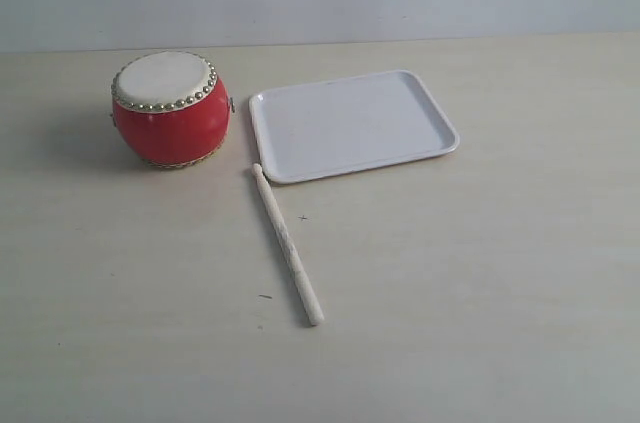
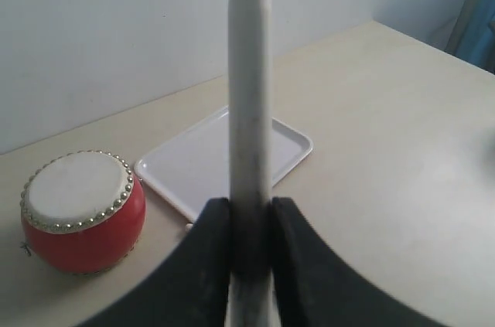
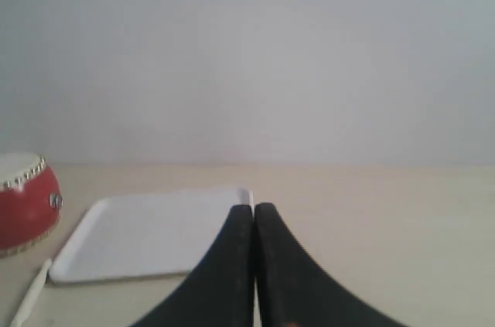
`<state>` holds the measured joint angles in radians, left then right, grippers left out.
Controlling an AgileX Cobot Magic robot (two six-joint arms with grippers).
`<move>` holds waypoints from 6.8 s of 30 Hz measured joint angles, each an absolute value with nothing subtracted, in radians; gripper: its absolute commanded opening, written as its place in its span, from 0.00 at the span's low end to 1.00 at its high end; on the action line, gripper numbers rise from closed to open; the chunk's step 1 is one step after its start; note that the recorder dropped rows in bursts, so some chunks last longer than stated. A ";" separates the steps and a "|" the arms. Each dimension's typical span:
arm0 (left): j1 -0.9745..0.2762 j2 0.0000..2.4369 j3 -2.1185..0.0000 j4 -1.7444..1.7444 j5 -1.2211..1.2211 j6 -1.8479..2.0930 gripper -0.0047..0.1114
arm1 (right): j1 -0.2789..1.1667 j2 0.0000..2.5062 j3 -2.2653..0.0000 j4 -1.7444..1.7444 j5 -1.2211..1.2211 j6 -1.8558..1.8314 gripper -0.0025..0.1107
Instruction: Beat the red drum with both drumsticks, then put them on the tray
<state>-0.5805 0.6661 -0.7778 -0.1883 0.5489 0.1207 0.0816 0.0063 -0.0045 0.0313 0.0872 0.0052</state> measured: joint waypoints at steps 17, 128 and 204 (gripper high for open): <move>-0.580 0.666 -0.777 -0.188 0.549 0.123 0.04 | 0.082 0.006 -0.004 0.031 -0.212 0.277 0.02; -0.580 0.666 -0.777 -0.251 0.545 0.124 0.04 | 0.165 0.773 -0.374 -0.673 -0.342 0.759 0.02; -0.580 0.666 -0.776 -0.251 0.549 0.124 0.04 | 0.546 2.056 -1.288 0.569 0.562 -0.408 0.44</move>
